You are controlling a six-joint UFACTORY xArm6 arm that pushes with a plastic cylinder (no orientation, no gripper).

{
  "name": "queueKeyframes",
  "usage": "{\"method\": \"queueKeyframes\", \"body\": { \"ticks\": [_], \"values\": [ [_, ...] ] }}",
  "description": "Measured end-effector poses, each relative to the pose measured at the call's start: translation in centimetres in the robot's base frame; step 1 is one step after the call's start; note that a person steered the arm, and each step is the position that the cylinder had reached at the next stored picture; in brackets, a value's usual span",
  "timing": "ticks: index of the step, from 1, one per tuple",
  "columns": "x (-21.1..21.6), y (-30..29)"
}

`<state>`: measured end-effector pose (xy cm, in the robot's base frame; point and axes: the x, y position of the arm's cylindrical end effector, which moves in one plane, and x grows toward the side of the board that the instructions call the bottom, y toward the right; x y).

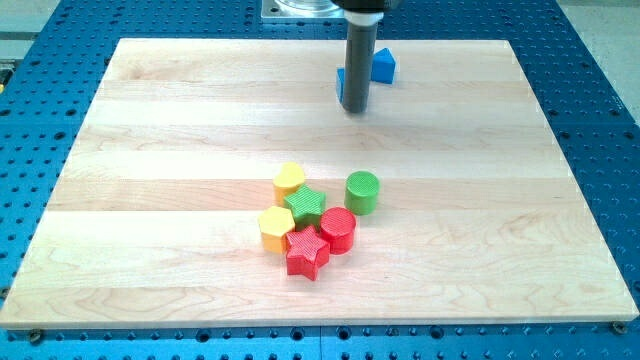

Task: Push the cube slightly to the right

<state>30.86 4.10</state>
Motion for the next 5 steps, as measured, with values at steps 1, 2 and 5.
{"method": "queueKeyframes", "body": {
  "ticks": [1,2,5],
  "values": [
    [-6.8,-3.8],
    [-11.5,-1.8],
    [-11.5,-5.1]
  ]
}}
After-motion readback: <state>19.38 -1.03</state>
